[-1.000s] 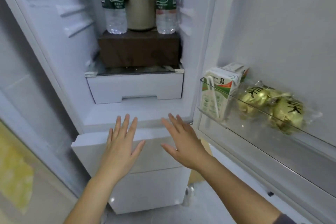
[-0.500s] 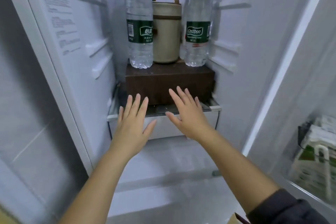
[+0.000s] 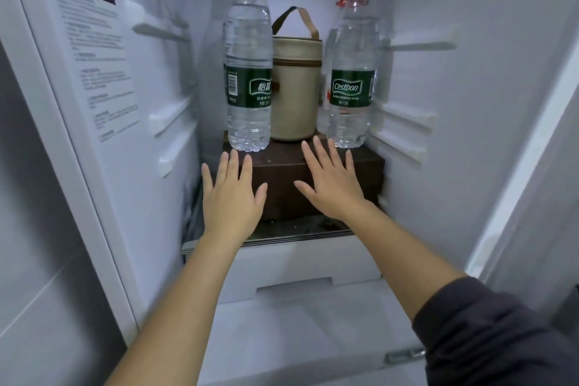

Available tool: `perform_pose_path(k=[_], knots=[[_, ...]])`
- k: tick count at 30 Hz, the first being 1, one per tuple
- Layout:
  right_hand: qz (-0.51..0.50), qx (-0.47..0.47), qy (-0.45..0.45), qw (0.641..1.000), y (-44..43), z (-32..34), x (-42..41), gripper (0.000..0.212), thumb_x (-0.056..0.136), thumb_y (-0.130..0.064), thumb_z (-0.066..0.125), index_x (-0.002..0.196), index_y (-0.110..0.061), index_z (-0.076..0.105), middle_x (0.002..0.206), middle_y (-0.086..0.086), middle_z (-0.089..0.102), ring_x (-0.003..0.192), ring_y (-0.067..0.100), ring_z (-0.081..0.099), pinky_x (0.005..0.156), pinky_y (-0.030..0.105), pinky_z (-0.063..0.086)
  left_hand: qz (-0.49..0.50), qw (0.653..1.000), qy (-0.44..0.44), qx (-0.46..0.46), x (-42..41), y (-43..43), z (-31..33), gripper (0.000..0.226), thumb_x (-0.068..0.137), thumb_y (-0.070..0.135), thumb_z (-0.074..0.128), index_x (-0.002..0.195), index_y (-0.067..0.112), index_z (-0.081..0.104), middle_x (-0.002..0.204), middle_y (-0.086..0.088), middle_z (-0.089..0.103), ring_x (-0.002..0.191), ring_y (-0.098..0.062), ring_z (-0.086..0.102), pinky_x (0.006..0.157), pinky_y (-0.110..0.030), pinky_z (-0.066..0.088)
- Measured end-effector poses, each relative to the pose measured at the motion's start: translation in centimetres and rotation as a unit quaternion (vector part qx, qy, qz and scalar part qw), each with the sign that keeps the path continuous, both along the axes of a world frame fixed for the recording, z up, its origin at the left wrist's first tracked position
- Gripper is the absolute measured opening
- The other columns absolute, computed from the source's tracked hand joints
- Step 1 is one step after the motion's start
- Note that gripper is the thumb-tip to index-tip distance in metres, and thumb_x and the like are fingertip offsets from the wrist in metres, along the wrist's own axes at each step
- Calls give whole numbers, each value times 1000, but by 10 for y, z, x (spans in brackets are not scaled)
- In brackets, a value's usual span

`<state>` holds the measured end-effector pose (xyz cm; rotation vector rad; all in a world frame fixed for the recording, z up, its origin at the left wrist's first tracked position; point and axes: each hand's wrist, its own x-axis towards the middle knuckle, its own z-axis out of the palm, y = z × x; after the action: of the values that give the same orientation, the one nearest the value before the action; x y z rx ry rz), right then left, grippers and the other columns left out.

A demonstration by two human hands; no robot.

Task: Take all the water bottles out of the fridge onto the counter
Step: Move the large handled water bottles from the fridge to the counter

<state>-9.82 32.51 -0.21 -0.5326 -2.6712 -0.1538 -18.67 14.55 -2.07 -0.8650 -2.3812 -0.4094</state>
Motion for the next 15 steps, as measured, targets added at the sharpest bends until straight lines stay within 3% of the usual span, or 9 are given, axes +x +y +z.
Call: perform_pose_path(k=[2, 4, 8, 11, 15], knots=[[4, -1, -1, 1000, 0, 1, 0, 78, 98, -60, 33, 155, -30, -12, 164, 1, -14, 150, 27, -15, 120, 55, -4, -1, 997, -26, 79, -6, 7, 16, 57, 99, 41, 40, 145, 8, 38, 147, -13, 45, 140, -27, 35, 122, -48, 4], [6, -3, -1, 1000, 1, 1, 0, 79, 98, -59, 34, 155, -29, -13, 164, 1, -14, 150, 27, -15, 120, 55, -4, -8, 983, -82, 162, -21, 20, 39, 63, 93, 40, 52, 143, 6, 36, 139, -15, 52, 130, -30, 46, 121, -46, 12], [7, -5, -7, 1000, 2, 1, -1, 80, 98, -58, 36, 154, -29, -13, 164, 1, -15, 150, 28, -16, 120, 55, -5, -31, 925, -249, 286, -57, 51, 82, 97, 75, 44, 76, 146, 8, 22, 144, -17, 40, 130, -36, 43, 105, -48, 39], [9, -10, -9, 1000, 4, 2, -2, 80, 98, -58, 37, 154, -30, -13, 164, 0, -15, 150, 27, -16, 119, 55, -6, -51, 895, -278, 346, -73, 67, 91, 95, 69, 37, 84, 140, 7, 30, 140, -15, 44, 130, -32, 44, 103, -46, 43], [8, -4, -6, 1000, 4, 1, -4, 80, 98, -56, 38, 154, -30, -12, 164, 0, -15, 150, 28, -15, 119, 56, -5, -38, 885, -288, 363, -78, 71, 89, 92, 68, 39, 85, 138, 10, 33, 137, -12, 50, 126, -31, 49, 98, -42, 44]])
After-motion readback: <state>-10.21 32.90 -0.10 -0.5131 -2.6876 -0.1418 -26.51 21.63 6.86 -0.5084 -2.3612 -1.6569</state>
